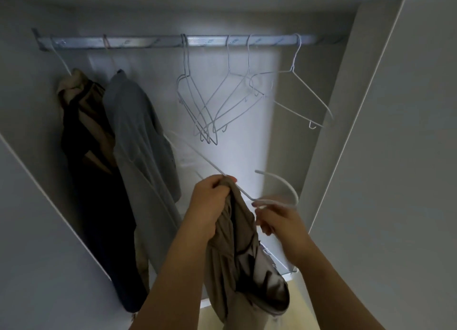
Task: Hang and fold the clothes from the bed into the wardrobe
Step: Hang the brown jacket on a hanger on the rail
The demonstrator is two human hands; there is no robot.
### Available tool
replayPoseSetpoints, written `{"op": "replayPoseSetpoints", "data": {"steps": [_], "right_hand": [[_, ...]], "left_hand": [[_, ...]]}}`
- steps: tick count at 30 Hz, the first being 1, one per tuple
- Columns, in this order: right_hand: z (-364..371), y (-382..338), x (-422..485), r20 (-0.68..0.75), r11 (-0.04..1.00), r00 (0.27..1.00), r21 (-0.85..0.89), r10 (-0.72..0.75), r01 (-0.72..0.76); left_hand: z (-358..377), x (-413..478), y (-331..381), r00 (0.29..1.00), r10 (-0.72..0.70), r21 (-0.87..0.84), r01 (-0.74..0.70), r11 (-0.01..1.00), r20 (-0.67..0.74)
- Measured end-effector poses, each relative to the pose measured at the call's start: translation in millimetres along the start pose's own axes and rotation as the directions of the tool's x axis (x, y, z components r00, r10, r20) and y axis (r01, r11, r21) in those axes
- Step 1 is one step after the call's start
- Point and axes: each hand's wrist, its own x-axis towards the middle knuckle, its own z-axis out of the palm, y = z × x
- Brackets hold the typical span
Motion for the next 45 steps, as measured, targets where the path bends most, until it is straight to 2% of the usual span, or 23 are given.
{"op": "replayPoseSetpoints", "data": {"steps": [2, 4, 6, 8, 11, 13, 16, 19, 22, 25, 28, 32, 36, 40, 42, 45], "right_hand": [[2, -9, 3, 0.056, 0.998, 0.996, 0.011, -0.062, 0.062], [6, -11, 6, 0.076, 0.99, 0.992, -0.089, -0.1, 0.107], [6, -8, 11, -0.073, 0.977, 0.99, -0.187, -0.12, 0.105], [0, -2, 15, -0.252, 0.981, 0.963, -0.187, -0.096, 0.049], [-18, 6, 18, -0.503, 0.998, 0.861, 0.033, 0.068, -0.06], [-28, 10, 18, -0.586, 0.986, 0.794, 0.14, 0.159, -0.094], [-34, 14, 18, -0.564, 0.977, 0.802, 0.181, 0.196, -0.112], [-32, 18, 18, -0.515, 0.986, 0.842, 0.043, 0.162, -0.163], [-32, 22, 20, -0.53, 0.979, 0.841, -0.092, 0.107, -0.183], [-29, 22, 20, -0.514, 0.955, 0.857, -0.236, 0.036, -0.182], [-10, 20, 20, -0.465, 0.948, 0.885, -0.273, 0.02, -0.165], [22, 19, 20, -0.409, 0.959, 0.91, -0.226, 0.065, -0.17], [38, 16, 25, -0.4, 0.973, 0.908, -0.131, 0.123, -0.19], [47, 17, 29, -0.373, 0.977, 0.92, -0.114, 0.124, -0.178], [47, 14, 29, -0.398, 0.984, 0.915, -0.125, 0.071, -0.131], [43, 3, 31, -0.403, 0.987, 0.915, -0.157, -0.026, -0.041]], "left_hand": [[2, -2, -2, 0.997, 0.047, 0.143, -0.056, 0.988, 0.068], [1, -2, -5, 0.994, 0.058, 0.234, -0.078, 0.969, 0.093], [-5, 1, -6, 0.998, 0.05, 0.231, -0.055, 0.971, 0.026], [-14, 5, -7, 0.994, 0.02, 0.159, -0.003, 0.987, -0.106], [-36, 15, -9, 0.946, -0.062, 0.032, 0.076, 0.997, -0.318], [-49, 21, -11, 0.91, -0.123, -0.046, 0.114, 0.992, -0.395], [-63, 26, -12, 0.884, -0.16, -0.095, 0.131, 0.987, -0.44], [-69, 28, -11, 0.876, -0.113, -0.078, 0.086, 0.993, -0.469], [-72, 26, -9, 0.857, -0.052, -0.054, 0.028, 0.998, -0.512], [-77, 24, -8, 0.837, 0.049, 0.051, -0.025, 0.998, -0.546], [-71, 21, -6, 0.869, 0.145, 0.213, -0.046, 0.976, -0.473], [-50, 10, -7, 0.946, 0.249, 0.343, -0.168, 0.924, -0.206], [-32, 2, -8, 0.972, 0.232, 0.258, -0.233, 0.938, 0.033], [-23, -4, -9, 0.934, 0.242, 0.273, -0.312, 0.91, 0.263], [-30, -3, -10, 0.91, 0.274, 0.303, -0.369, 0.879, 0.312], [-41, -1, -13, 0.899, 0.364, 0.48, -0.438, 0.76, 0.244]]}}
